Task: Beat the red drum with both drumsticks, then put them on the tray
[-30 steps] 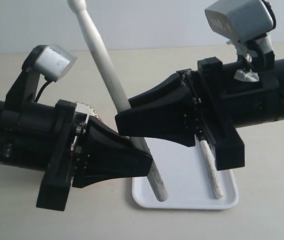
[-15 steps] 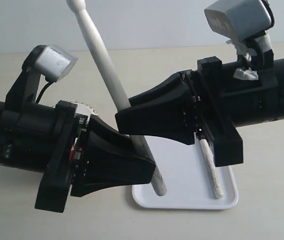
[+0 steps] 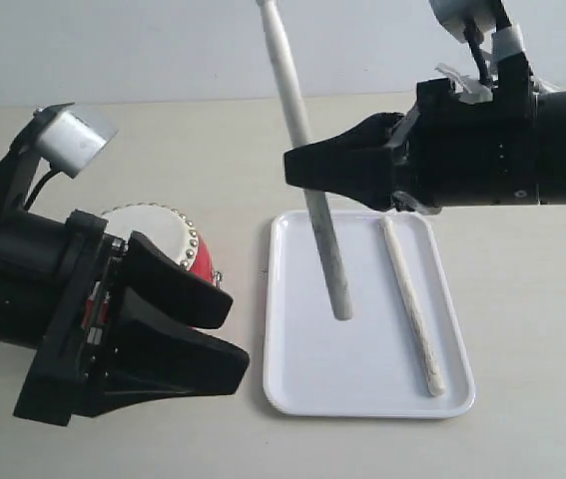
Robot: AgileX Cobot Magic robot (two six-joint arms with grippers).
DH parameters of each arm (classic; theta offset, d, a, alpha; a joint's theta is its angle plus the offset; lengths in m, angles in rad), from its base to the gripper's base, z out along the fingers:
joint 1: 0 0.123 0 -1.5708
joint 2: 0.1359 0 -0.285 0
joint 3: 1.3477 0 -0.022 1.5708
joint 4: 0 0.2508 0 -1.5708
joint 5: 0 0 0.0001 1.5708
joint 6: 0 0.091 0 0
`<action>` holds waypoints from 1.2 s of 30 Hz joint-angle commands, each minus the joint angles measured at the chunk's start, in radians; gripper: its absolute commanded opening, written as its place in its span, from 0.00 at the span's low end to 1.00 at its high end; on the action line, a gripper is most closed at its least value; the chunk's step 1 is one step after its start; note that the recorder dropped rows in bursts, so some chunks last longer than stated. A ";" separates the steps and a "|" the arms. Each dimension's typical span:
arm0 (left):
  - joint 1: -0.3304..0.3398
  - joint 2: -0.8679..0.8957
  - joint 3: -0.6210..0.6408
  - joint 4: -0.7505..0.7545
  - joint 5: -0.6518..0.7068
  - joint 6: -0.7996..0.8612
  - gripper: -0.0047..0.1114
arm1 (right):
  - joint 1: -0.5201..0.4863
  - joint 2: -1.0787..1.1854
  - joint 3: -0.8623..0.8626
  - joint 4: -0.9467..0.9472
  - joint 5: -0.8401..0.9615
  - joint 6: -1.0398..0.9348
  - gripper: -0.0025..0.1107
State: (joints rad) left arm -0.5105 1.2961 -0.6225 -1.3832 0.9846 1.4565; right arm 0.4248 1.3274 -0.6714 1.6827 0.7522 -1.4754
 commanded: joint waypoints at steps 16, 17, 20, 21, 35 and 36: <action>0.073 -0.268 0.168 0.051 -0.568 -0.095 0.04 | -0.001 0.235 -0.088 -0.406 -0.238 0.641 0.02; 0.073 -0.304 0.184 0.035 -0.612 -0.095 0.04 | -0.001 0.244 -0.106 -0.406 -0.222 0.641 0.02; 0.073 -0.415 0.226 -0.004 -0.756 -0.095 0.04 | -0.001 0.270 -0.156 -0.411 -0.190 0.670 0.02; 0.073 -0.452 0.238 -0.019 -0.805 -0.095 0.04 | -0.001 0.279 -0.172 -0.411 -0.177 0.679 0.02; 0.073 -0.752 0.347 -0.038 -0.956 -0.095 0.04 | 0.004 0.451 -0.217 -0.641 -0.128 0.994 0.02; 0.073 -0.753 0.346 -0.038 -0.958 -0.095 0.04 | 0.011 0.457 -0.217 -0.641 -0.128 1.004 0.02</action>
State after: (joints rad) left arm -0.4404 0.5572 -0.2848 -1.4104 0.0467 1.3672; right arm 0.4272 1.7686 -0.8826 1.0515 0.6144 -0.5025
